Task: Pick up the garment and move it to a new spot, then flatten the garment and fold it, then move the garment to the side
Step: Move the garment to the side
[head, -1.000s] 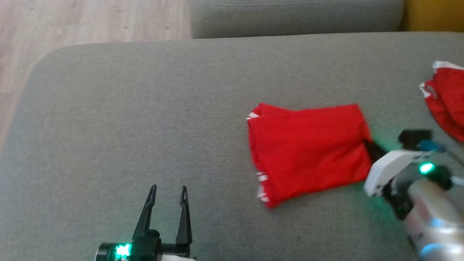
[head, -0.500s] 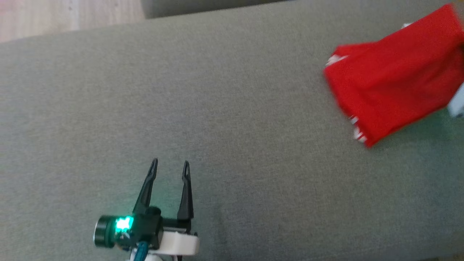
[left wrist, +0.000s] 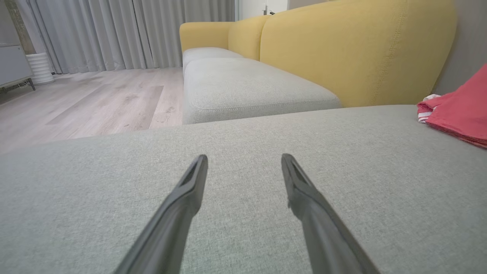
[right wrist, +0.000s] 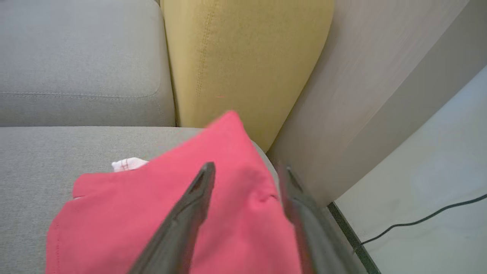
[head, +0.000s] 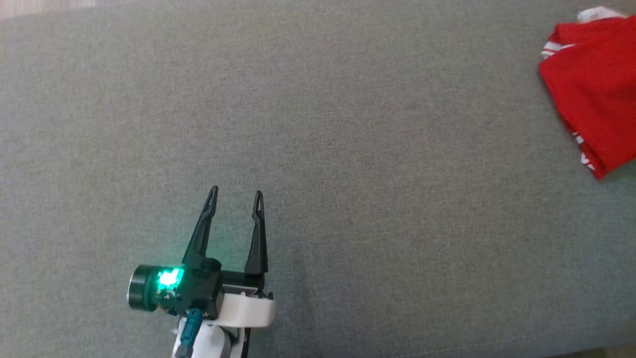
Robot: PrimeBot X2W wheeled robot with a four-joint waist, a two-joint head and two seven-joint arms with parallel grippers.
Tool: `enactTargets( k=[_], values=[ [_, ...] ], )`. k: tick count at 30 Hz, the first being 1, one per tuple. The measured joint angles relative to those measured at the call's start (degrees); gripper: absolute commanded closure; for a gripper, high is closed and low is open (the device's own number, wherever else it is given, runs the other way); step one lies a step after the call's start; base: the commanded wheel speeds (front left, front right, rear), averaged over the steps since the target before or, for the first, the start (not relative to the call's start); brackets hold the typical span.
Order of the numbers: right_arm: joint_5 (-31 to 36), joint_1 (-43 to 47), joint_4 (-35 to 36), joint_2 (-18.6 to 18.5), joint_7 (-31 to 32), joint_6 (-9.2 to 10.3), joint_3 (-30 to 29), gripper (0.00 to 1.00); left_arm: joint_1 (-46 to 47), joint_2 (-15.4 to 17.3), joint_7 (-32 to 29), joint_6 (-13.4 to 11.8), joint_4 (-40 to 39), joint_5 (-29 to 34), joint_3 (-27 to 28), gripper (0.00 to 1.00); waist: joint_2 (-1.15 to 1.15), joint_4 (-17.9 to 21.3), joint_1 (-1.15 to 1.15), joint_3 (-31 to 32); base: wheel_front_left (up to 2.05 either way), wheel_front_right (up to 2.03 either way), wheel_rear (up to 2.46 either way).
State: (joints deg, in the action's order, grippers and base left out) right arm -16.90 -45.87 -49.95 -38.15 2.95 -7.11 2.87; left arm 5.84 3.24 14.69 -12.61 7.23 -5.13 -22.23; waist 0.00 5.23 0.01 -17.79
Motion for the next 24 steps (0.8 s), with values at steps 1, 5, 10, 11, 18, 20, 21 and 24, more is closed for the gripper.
enactTargets(
  k=[1,5,10,11,18,20,21,24],
  values=[
    [1.14,-0.01,-0.21,0.46,-0.43,0.01,-0.33,0.00,-0.02,0.00,0.00,0.00,-0.03,-0.36,0.10,0.00,0.00,0.01,0.00,0.19,0.00,0.00,0.00],
    [5.98,1.12,-0.88,5.71,-3.60,0.01,-2.60,0.00,-0.66,-0.01,0.00,0.10,0.47,-1.85,0.41,0.00,0.00,0.22,-0.01,2.96,0.00,0.00,0.00],
    [6.79,8.87,-0.38,14.39,-6.94,0.01,-2.31,0.00,-3.15,-0.04,0.00,0.83,2.20,-3.47,1.85,0.00,0.00,0.24,-0.02,7.82,0.00,0.00,0.00],
    [6.78,11.16,-0.08,16.00,-7.57,0.01,-1.40,0.00,-3.89,-0.04,0.00,1.04,2.76,-3.60,1.99,0.00,0.00,0.21,-0.02,8.98,0.00,0.00,0.00],
    [1.63,28.21,4.43,25.51,-14.44,0.01,6.59,0.00,-9.37,-0.07,0.00,0.98,4.90,-4.32,4.63,0.00,0.00,-0.77,-0.02,18.09,0.00,0.00,0.00],
    [0.23,31.81,6.05,27.10,-16.06,0.01,8.37,0.00,-10.04,-0.09,0.00,0.93,4.65,-4.05,5.50,0.00,0.00,-1.29,-0.02,20.25,0.00,0.00,0.00],
    [0.31,33.43,6.94,27.48,-16.59,0.01,9.14,0.00,-10.29,-0.07,0.00,0.92,4.13,-3.97,5.87,0.00,0.00,-1.58,-0.02,21.24,0.00,0.00,0.00],
    [0.57,37.90,11.70,28.92,-17.11,0.01,7.55,0.00,-11.39,-0.10,0.00,1.01,2.71,-3.97,6.20,0.00,0.00,-2.56,-0.02,23.69,0.00,0.00,0.00]
  ],
)
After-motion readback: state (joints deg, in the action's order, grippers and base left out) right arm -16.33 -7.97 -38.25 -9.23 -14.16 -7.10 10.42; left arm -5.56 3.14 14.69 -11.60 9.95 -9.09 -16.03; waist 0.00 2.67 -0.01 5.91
